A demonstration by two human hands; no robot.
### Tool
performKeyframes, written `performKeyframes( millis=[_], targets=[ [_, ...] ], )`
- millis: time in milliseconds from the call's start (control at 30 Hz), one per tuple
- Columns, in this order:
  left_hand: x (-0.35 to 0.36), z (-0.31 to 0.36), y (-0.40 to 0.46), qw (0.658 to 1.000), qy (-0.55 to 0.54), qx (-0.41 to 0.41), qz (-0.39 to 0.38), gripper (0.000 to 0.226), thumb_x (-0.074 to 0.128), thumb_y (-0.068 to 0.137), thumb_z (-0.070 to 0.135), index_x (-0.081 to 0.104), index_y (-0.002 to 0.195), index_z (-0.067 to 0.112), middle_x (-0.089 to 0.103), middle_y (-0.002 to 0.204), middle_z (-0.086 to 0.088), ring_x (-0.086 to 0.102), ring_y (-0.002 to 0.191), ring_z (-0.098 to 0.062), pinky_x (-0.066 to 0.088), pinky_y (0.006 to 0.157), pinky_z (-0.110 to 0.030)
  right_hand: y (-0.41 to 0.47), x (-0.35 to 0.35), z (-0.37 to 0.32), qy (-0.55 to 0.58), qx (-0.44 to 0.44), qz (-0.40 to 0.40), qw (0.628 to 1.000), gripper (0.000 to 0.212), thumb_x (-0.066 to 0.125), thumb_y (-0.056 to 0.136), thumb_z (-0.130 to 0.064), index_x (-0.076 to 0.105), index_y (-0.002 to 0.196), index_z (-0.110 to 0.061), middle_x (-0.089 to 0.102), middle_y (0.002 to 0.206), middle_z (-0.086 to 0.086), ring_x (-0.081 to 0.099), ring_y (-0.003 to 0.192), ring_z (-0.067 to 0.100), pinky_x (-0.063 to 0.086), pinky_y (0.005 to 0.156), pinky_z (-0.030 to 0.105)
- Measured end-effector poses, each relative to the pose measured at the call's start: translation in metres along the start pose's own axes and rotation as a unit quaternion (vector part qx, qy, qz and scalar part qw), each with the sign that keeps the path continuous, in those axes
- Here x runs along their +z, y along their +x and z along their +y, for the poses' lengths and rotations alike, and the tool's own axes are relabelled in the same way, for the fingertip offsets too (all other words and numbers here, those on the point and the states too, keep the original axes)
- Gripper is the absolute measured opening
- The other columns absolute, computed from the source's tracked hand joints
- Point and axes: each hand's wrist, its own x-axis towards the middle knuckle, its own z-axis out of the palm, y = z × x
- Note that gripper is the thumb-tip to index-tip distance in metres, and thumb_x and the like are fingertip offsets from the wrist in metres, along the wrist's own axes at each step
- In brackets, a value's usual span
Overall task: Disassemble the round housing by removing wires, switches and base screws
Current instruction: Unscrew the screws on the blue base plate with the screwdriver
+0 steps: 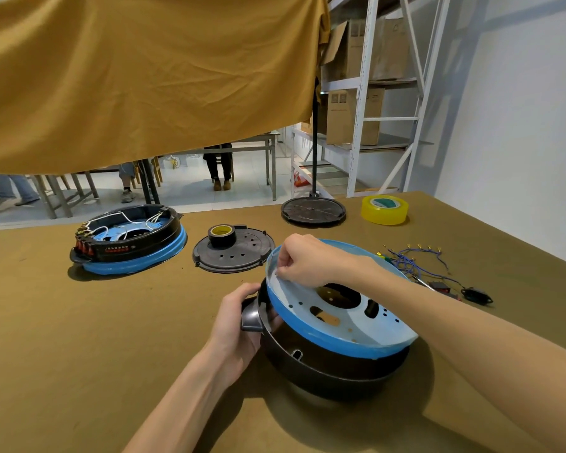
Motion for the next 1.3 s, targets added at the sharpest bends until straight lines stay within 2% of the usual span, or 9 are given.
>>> performKeyframes(
  millis=[67,267,467,567,667,900,1133,1200,1300],
  targets=[
    [0.000,0.001,0.000,1.000,0.003,-0.001,0.003,0.043,0.073,0.081,0.031,0.068,0.115,0.005,0.078,0.095,-0.014,0.077,0.078,-0.021,0.061,0.062,-0.031,0.001,-0.004,-0.004,-0.005,-0.002,-0.020,1.000,0.014,0.062,0.093,-0.013,0.076,0.096,-0.014,0.071,0.091,0.002,0.065,0.085,0.017,0.057,0.071,0.030],
    [0.002,0.002,-0.002,1.000,0.000,-0.007,0.010,0.041,0.071,0.084,0.029,0.068,0.116,0.005,0.078,0.096,-0.014,0.077,0.080,-0.021,0.062,0.065,-0.032,0.004,-0.001,-0.006,-0.007,0.006,-0.010,1.000,0.023,0.066,0.096,-0.029,0.069,0.077,-0.017,0.068,0.080,0.002,0.061,0.071,0.015,0.047,0.058,0.025],
    [0.003,0.007,-0.006,0.998,-0.038,-0.042,0.022,0.043,0.068,0.087,0.030,0.061,0.119,0.002,0.077,0.098,-0.019,0.076,0.083,-0.029,0.063,0.083,-0.040,-0.005,-0.005,-0.002,0.028,-0.037,0.053,0.998,0.014,0.062,0.097,-0.012,0.076,0.100,-0.012,0.066,0.086,-0.008,0.067,0.086,0.013,0.060,0.074,0.028],
    [0.006,0.009,-0.008,0.992,-0.101,-0.068,0.045,0.032,0.055,0.094,0.021,0.055,0.121,0.002,0.076,0.087,-0.022,0.077,0.074,-0.031,0.064,0.063,-0.040,-0.015,0.005,0.008,0.110,-0.023,0.102,0.988,0.015,0.061,0.096,-0.010,0.073,0.099,-0.018,0.066,0.087,-0.012,0.063,0.083,0.003,0.049,0.065,0.015],
    [0.010,0.007,-0.013,0.991,-0.097,-0.076,0.046,0.031,0.052,0.091,0.006,0.056,0.120,-0.001,0.077,0.085,-0.022,0.078,0.073,-0.030,0.061,0.053,-0.034,-0.024,0.012,0.014,0.188,-0.012,0.138,0.972,0.020,0.059,0.098,-0.011,0.077,0.102,-0.017,0.072,0.092,-0.007,0.065,0.087,0.005,0.053,0.074,0.019],
    [0.022,0.007,-0.022,0.994,-0.058,-0.033,0.083,0.010,0.060,0.091,-0.003,0.064,0.100,-0.001,0.075,0.068,-0.016,0.075,0.056,-0.022,0.054,0.042,-0.023,-0.032,0.001,0.009,0.155,-0.024,0.145,0.977,0.022,0.054,0.099,-0.010,0.075,0.101,-0.018,0.071,0.094,-0.005,0.064,0.088,0.005,0.051,0.074,0.018],
    [0.022,0.005,-0.021,0.993,-0.110,-0.036,0.030,0.034,0.063,0.083,0.003,0.055,0.116,0.000,0.077,0.098,-0.026,0.079,0.082,-0.029,0.065,0.063,-0.035,-0.042,-0.004,0.007,0.150,-0.056,0.299,0.941,0.020,0.059,0.099,-0.010,0.077,0.106,-0.014,0.071,0.094,-0.007,0.063,0.085,-0.002,0.047,0.073,0.003],
    [0.022,0.004,-0.020,0.993,-0.110,-0.030,0.022,0.042,0.062,0.079,0.003,0.051,0.119,0.001,0.076,0.102,-0.027,0.079,0.086,-0.029,0.065,0.073,-0.036,-0.043,-0.007,0.009,0.128,-0.048,0.290,0.947,0.020,0.059,0.099,-0.011,0.077,0.109,-0.012,0.071,0.095,-0.007,0.063,0.085,-0.001,0.047,0.072,0.004],
    [0.020,0.004,-0.017,0.993,-0.113,-0.027,0.020,0.049,0.062,0.081,0.002,0.049,0.129,0.001,0.076,0.104,-0.027,0.079,0.088,-0.029,0.065,0.067,-0.034,-0.044,-0.003,0.016,0.105,-0.016,0.240,0.965,0.021,0.058,0.101,-0.012,0.077,0.111,-0.013,0.071,0.099,-0.005,0.062,0.087,0.002,0.046,0.070,0.009]
  ],
)
